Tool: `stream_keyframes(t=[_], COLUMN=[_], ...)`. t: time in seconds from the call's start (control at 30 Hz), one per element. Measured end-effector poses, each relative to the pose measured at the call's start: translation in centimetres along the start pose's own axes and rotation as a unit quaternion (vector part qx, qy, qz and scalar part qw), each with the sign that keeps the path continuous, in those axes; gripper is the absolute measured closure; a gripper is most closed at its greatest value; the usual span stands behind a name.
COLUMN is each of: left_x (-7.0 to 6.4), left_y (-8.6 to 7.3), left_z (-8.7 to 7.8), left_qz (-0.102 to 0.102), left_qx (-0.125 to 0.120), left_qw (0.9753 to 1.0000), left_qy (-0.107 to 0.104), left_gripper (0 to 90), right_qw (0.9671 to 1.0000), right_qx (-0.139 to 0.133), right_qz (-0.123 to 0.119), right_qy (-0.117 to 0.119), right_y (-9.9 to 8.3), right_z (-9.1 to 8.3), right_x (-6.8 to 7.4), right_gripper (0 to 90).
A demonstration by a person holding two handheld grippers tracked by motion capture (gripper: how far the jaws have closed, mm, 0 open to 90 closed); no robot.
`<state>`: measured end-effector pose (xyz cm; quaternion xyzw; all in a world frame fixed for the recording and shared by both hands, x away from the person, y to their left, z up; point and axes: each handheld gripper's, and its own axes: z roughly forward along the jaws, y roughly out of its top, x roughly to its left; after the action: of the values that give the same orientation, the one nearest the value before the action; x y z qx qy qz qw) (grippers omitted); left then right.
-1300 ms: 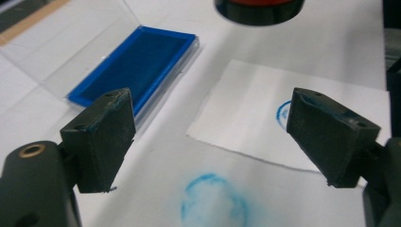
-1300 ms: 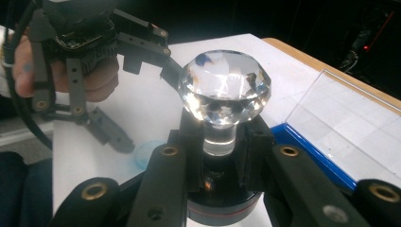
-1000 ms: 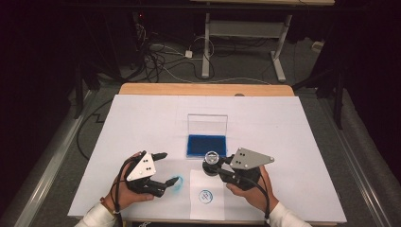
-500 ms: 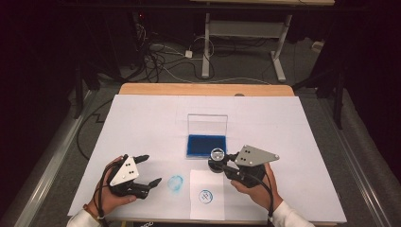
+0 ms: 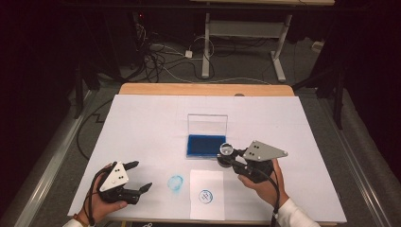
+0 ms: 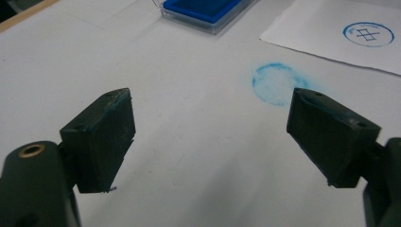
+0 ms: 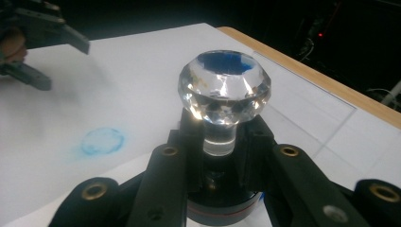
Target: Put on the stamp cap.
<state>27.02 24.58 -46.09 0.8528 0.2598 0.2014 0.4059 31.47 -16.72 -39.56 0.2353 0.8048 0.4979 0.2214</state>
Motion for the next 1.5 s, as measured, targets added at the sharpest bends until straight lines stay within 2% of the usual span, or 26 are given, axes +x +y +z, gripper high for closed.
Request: stream_keyframes(t=[0.27, 0.43, 0.5, 0.63, 0.97, 1.13, 1.37, 1.5], left_x=[-0.2, -0.2, -0.2, -0.2, -0.2, -0.2, -0.2, -0.2], left_y=[-0.2, -0.2, -0.2, -0.2, -0.2, -0.2, -0.2, -0.2], left_z=[0.1, 0.2, 0.3, 0.4, 0.5, 0.7, 0.7, 0.8], left_qz=[0.002, 0.0, 0.0, 0.002, 0.002, 0.003, 0.002, 0.002], left_qx=[0.004, 0.004, 0.006, 0.007, 0.011, 0.013, 0.013, 0.015], left_qw=[1.0, 0.9999, 0.9999, 0.9999, 0.9997, 0.9997, 0.9996, 0.9995], left_qy=[-0.009, -0.009, -0.009, -0.012, -0.02, -0.021, -0.024, -0.026], left_gripper=[15.6, 15.5, 15.6, 15.6, 15.6, 15.6, 15.6, 15.6], right_qw=[0.9995, 0.9985, 0.9978, 0.9966, 0.9928, 0.9897, 0.987, 0.9856], right_qx=[0.001, 0.011, 0.016, 0.027, 0.058, 0.087, 0.108, 0.119], right_qz=[0.011, 0.018, 0.015, 0.026, 0.045, 0.059, 0.058, 0.067], right_qy=[-0.028, -0.051, -0.062, -0.073, -0.094, -0.097, -0.103, -0.1], right_y=[-0.3, -0.8, -1.0, -1.6, -2.8, -3.9, -4.4, -4.8], right_z=[-0.6, -0.3, 0.0, 0.6, 2.8, 4.8, 6.2, 6.9], right_x=[-1.7, -2.9, -3.4, -4.4, -6.1, -6.8, -7.2, -7.3], right_gripper=[75.5, 75.5, 75.5, 75.5, 75.5, 75.5, 75.4, 75.2])
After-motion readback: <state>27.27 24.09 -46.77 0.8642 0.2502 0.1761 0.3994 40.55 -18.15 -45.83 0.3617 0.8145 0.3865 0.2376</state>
